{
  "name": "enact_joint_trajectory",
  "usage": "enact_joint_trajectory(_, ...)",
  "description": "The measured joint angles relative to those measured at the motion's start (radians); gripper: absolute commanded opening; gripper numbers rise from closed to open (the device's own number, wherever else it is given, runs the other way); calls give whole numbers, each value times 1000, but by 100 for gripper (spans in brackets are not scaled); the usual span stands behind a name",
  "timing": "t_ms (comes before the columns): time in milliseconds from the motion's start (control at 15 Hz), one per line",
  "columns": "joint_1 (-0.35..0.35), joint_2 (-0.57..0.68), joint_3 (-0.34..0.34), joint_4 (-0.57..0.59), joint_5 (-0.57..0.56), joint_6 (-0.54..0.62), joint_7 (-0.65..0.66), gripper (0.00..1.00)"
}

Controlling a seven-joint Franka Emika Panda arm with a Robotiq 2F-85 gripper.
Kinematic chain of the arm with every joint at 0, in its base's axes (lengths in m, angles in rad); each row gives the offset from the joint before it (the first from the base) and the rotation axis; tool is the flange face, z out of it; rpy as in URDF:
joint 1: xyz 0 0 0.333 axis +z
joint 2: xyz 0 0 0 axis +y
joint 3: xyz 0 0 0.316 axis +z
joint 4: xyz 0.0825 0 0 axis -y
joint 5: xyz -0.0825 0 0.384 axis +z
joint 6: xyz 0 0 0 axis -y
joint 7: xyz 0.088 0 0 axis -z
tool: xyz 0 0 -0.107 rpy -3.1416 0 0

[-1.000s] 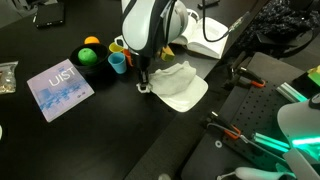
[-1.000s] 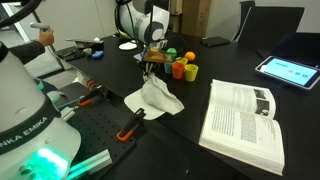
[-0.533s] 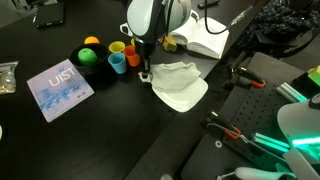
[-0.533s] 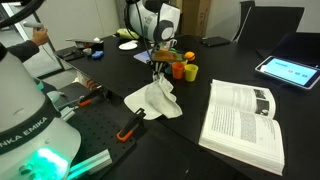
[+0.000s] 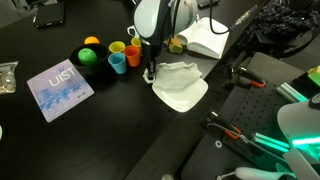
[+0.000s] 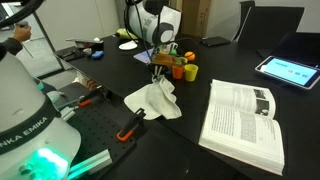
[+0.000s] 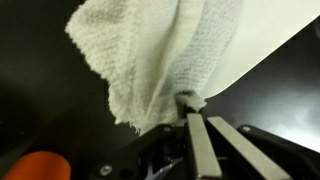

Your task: Use the white towel to clean the plate

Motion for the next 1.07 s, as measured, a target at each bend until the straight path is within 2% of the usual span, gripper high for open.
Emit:
enact_joint_trajectory(467, -3, -76, 17, -156, 3, 3, 18, 1)
enact_joint_trajectory(1067, -20, -136, -2, -204, 3, 1, 20, 1)
